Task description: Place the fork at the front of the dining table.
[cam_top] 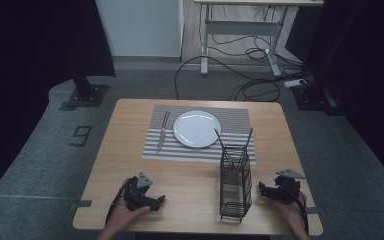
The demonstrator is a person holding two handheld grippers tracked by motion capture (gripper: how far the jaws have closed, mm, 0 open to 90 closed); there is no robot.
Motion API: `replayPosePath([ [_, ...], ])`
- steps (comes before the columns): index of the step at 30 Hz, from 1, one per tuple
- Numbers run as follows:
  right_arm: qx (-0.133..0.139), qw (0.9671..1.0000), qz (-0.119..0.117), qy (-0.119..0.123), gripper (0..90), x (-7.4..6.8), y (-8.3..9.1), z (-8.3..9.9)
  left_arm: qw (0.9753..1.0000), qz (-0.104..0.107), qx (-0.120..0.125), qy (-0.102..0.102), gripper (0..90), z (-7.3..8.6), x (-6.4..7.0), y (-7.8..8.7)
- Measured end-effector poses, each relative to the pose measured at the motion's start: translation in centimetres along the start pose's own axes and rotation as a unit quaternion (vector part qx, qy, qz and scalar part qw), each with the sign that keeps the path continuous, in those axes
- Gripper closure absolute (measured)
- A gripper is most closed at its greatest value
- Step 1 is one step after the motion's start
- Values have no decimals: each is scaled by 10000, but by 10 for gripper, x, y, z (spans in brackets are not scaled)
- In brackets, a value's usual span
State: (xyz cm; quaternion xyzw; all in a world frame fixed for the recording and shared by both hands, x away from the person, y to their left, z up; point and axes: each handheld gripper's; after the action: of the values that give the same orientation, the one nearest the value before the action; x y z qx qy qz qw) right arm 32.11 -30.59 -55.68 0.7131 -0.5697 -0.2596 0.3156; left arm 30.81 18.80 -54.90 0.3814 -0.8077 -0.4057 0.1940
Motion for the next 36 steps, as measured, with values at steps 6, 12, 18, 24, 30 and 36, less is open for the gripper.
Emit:
replayPosePath([
  [6,-65,9999,-102,0,42,1,1,-1,10000,12,-2,-12,0,0,0,0],
  [12,26,9994,-283,-185,48,2,7,-5,10000,9,-2,-11,0,0,0,0],
  [18,442,9981,-403,-154,94,0,23,-11,10000,17,-4,-16,0,0,-1,0],
  [24,689,9963,-508,-94,123,-3,35,-18,10000,17,-5,-19,0,0,-1,0],
  [30,879,9943,-596,-5,138,-7,45,-26,10000,17,-4,-20,0,0,-1,0],
  [36,992,9925,-711,30,153,-9,53,-37,10000,17,-5,-20,0,0,-1,0],
])
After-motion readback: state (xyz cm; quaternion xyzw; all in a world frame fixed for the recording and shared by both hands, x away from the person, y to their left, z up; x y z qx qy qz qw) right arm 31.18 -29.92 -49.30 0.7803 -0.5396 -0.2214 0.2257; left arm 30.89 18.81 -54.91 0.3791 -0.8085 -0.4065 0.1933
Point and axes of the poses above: each handheld gripper's, and its own axes: y roughly backward along the jaws, z roughly out of its underside, x roughly to its right, and after that the axes turned 5 degrees about -x, right-handed
